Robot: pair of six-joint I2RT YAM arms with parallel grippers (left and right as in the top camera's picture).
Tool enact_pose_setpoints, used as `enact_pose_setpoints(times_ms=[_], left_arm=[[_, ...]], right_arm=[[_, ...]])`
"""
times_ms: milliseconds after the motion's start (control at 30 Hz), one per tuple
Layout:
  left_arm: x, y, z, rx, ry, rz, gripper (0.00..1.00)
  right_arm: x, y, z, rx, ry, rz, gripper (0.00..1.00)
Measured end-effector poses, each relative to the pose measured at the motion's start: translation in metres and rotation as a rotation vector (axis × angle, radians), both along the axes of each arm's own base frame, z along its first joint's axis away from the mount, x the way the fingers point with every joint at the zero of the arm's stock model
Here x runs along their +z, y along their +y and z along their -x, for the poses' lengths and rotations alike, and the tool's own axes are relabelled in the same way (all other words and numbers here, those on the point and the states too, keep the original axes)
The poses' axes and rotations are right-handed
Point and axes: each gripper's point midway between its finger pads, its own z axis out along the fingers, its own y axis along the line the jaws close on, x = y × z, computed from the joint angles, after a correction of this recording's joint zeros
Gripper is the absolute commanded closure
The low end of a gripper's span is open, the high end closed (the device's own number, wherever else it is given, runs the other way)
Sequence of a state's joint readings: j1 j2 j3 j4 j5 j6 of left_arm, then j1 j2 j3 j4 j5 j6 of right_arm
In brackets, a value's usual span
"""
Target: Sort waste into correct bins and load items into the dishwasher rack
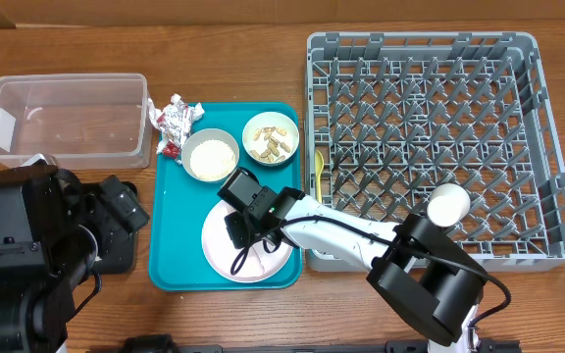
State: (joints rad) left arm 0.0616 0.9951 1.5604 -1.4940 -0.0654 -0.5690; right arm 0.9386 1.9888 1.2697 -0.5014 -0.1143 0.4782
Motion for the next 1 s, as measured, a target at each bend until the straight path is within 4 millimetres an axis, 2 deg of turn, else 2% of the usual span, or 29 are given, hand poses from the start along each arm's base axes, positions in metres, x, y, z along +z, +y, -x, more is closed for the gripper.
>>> enact_pose_setpoints(times_ms=[167, 333, 367, 400, 567, 733, 1000], left_arm=[[0.0, 0.0, 0.0, 0.0, 0.0, 0.0, 0.0], [0.0, 0.0, 0.0, 0.0, 0.0, 0.0, 0.0], [0.0, 0.0, 0.0, 0.0, 0.0, 0.0, 0.0], [0.0, 0.0, 0.0, 0.0, 0.0, 0.0, 0.0], [0.0, 0.0, 0.0, 0.0, 0.0, 0.0, 0.0], [0.0, 0.0, 0.0, 0.0, 0.0, 0.0, 0.0], [0.0, 0.0, 0.0, 0.0, 0.0, 0.0, 0.0]], right_arm=[[-0.001, 0.003, 0.006, 0.019, 0.025, -0.013, 0.89], [-0.001, 0.006, 0.008, 0.02, 0.034, -0.024, 0.92], [-0.001, 0.006, 0.008, 0.019, 0.034, -0.024, 0.87], [-0.001, 0.006, 0.008, 0.016, 0.036, -0.024, 0.76], [-0.001, 0.008, 0.01, 0.02, 0.043, -0.034, 0.6], [0.003, 0.017, 0.013, 0.079, 0.038, -0.071, 0.62], [-0.003, 0.019, 0.006, 0.055, -0.004, -0.055, 0.68]])
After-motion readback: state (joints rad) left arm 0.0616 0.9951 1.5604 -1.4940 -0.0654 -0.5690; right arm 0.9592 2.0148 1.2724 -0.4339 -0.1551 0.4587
